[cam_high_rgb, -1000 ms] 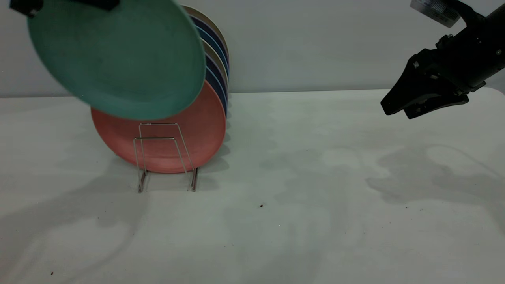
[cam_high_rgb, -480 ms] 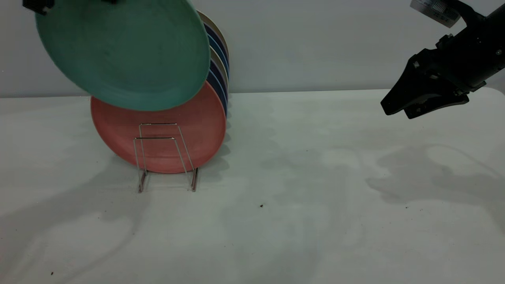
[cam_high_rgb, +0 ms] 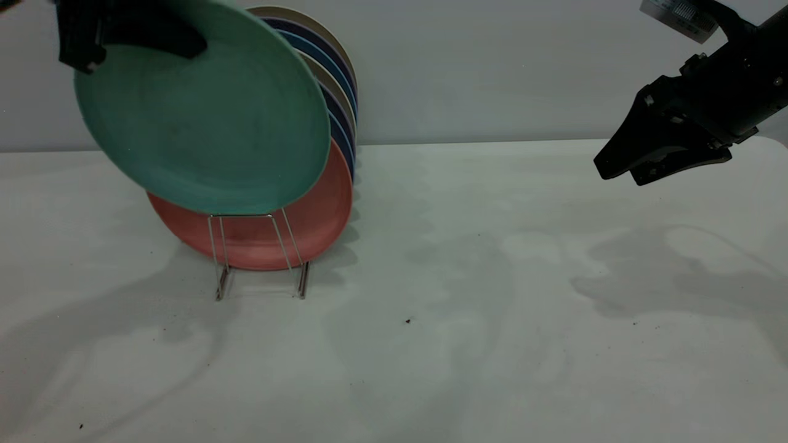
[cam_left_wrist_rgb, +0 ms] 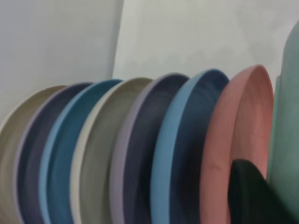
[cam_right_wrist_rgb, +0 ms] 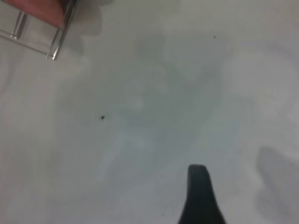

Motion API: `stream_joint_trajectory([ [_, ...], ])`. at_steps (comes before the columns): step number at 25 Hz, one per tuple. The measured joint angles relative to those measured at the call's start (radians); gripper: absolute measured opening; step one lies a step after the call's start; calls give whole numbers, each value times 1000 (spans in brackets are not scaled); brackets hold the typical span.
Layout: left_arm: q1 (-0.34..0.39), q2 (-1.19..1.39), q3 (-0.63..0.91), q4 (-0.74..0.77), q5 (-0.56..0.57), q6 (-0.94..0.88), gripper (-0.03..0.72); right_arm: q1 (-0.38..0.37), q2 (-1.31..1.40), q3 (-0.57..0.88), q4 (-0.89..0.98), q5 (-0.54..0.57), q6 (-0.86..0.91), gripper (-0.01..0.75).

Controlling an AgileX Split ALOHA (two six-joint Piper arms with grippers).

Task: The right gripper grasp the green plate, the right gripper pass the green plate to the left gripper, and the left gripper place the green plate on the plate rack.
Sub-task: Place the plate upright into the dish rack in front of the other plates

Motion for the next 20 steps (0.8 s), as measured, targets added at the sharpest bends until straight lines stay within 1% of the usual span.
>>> stream_joint_trajectory([
  [4,0,43,0,2,0,1,122,0,0,0,0,0,0,554],
  [16,0,154,-6,-6,-49,1,122,0,0,0,0,0,0,554],
  [18,0,154,-6,-6,-49,1,131,0,0,0,0,0,0,554],
  [20,0,154,-6,-6,-49,1,158,0,0,0,0,0,0,554],
])
